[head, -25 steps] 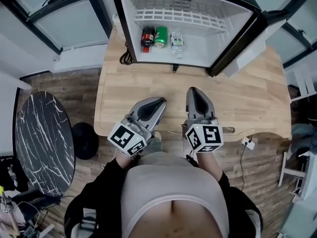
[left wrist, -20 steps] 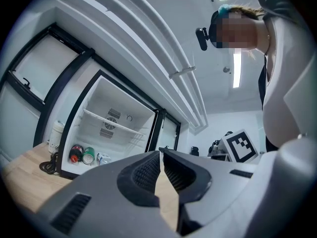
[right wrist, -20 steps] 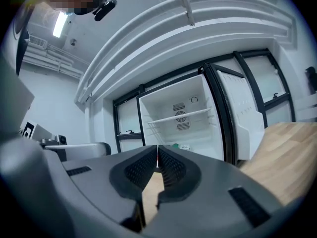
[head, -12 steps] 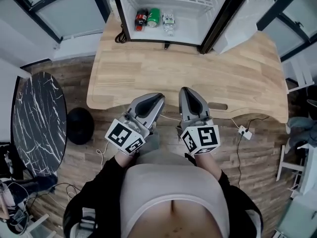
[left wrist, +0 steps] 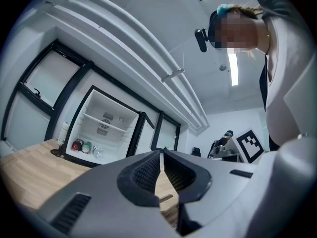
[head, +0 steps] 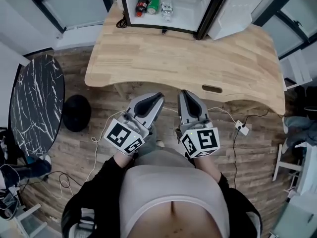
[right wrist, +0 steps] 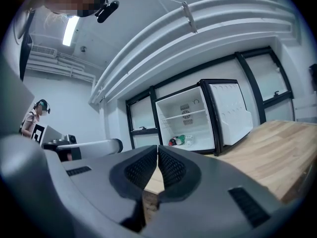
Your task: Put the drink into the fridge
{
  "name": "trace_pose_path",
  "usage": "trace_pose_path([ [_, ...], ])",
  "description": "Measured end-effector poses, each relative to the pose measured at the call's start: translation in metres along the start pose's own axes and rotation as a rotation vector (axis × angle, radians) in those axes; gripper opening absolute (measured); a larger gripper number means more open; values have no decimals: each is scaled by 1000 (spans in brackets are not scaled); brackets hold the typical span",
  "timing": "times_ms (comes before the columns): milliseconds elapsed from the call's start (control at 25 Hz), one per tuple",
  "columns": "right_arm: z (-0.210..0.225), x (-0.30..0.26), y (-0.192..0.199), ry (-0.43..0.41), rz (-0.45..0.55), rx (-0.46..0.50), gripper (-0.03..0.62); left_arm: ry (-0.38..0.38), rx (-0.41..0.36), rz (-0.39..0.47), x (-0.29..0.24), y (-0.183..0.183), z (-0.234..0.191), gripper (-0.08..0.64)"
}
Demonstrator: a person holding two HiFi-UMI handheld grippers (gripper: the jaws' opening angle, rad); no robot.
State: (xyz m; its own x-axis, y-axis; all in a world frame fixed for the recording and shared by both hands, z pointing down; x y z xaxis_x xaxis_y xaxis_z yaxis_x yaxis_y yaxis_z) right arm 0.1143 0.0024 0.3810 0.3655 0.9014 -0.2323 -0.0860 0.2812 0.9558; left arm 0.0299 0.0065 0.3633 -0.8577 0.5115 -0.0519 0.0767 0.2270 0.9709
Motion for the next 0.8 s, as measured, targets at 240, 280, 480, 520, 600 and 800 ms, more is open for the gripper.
trace_pose_path([
  [240,-13,18,3,-32,-9,13,31,-16,-10,15,17,-1,26,29],
  [280,-17,20,1,-37,-4,19,31,-16,-11,19,19,-3,27,29],
  [480,-18,25,-9,-35,15,41,31,11,-10,14,17,-2,38,29],
  [520,-18,25,-6,-38,12,35,31,12,-12,11,19,0,41,29],
  [600,-18,23,3,-45,-6,11,31,5,4,-1,21,7,43,29],
  [800,-31,21,18,-95,-40,-9,31,4,58,-22,30,24,48,29],
])
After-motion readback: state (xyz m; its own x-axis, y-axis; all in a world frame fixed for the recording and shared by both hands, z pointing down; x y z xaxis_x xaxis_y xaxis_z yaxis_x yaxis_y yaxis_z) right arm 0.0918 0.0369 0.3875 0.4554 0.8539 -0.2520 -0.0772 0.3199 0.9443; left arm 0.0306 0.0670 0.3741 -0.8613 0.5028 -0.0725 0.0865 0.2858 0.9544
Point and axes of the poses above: the fingertips, and each gripper's own axes: x backward along the fingers, z to its right, y out of its underside, the point moved 1 cm from there along x, backward along the fingers, and after that the axes turned 11 degrees about -z, right-handed, at the moved point
